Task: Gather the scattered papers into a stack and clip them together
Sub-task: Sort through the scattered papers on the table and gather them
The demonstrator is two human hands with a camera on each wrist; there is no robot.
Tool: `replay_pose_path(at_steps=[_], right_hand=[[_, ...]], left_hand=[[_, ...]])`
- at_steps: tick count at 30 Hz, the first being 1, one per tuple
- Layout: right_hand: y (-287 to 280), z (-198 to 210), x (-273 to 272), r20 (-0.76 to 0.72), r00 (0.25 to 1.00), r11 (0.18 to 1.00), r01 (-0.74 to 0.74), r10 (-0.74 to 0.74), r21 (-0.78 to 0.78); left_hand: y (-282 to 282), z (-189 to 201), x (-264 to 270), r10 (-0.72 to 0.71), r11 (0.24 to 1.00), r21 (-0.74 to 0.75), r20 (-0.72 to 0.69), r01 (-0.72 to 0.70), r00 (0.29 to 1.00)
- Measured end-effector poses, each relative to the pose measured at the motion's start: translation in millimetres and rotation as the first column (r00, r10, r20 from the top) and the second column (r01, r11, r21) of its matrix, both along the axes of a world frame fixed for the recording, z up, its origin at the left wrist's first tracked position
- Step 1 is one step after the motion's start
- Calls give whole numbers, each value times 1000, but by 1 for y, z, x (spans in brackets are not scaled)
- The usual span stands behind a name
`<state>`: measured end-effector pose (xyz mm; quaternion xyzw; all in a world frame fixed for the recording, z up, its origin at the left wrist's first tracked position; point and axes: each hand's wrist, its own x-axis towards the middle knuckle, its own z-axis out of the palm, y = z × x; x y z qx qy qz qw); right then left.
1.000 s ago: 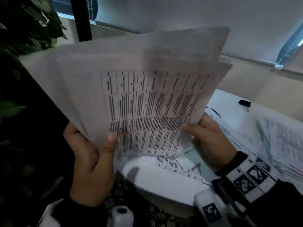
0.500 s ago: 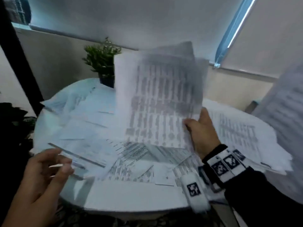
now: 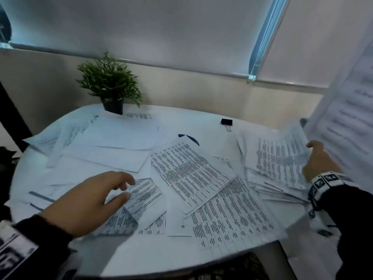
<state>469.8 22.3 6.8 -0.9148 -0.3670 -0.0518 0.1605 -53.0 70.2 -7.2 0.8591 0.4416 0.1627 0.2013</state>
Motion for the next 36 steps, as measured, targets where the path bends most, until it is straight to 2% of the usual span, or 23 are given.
replay_pose_path(at_steps=[2, 4, 7, 9, 10, 11, 13, 14, 16, 18, 21, 25, 28, 32, 36], right_hand=[[4, -11, 5, 48, 999, 971, 25, -14, -238], [8, -21, 11, 91, 993, 884, 103, -69, -456], [10, -23, 3, 147, 988, 804, 131, -55, -580], [14, -11, -23, 262, 965, 791, 171, -15, -587], [18, -5, -38, 296, 954, 814, 133, 50, -566], [25, 0, -53, 278, 951, 853, 33, 133, -521], [40, 5, -86, 64, 943, 875, -276, 327, -397], [47, 5, -103, -73, 901, 843, -427, 428, -327], [60, 0, -137, -232, 819, 760, -574, 525, -304], [74, -12, -159, -259, 802, 720, -598, 539, -352], [90, -22, -175, -254, 849, 714, -527, 463, -461], [93, -13, -184, -291, 897, 780, -434, 332, -451], [87, -11, -184, -274, 920, 779, -385, 281, -494], [82, -18, -185, -260, 928, 763, -370, 269, -530], [81, -18, -188, -275, 922, 808, -374, 272, -455]], left_hand=[[12, 2, 20, -72, 997, -7, -158, 71, 985], [19, 2, 43, -114, 993, -7, -292, 117, 950], [25, -4, 77, -148, 988, -27, -390, 150, 909], [27, -11, 95, -179, 983, -48, -407, 175, 896], [28, -14, 102, -193, 981, -72, -399, 179, 896], [29, -16, 109, -206, 978, -102, -390, 180, 897], [29, -21, 118, -228, 972, -151, -400, 182, 888], [29, -22, 120, -234, 970, -162, -419, 182, 877], [29, -22, 122, -234, 970, -171, -443, 175, 866], [28, -22, 123, -226, 971, -173, -442, 165, 868], [24, -21, 123, -205, 975, -168, -445, 144, 872], [19, -22, 123, -169, 983, -144, -464, 114, 870], [16, -20, 123, -138, 989, -114, -465, 95, 875], [14, -20, 124, -127, 990, -118, -466, 81, 876], [13, -19, 123, -127, 988, -133, -461, 73, 878]])
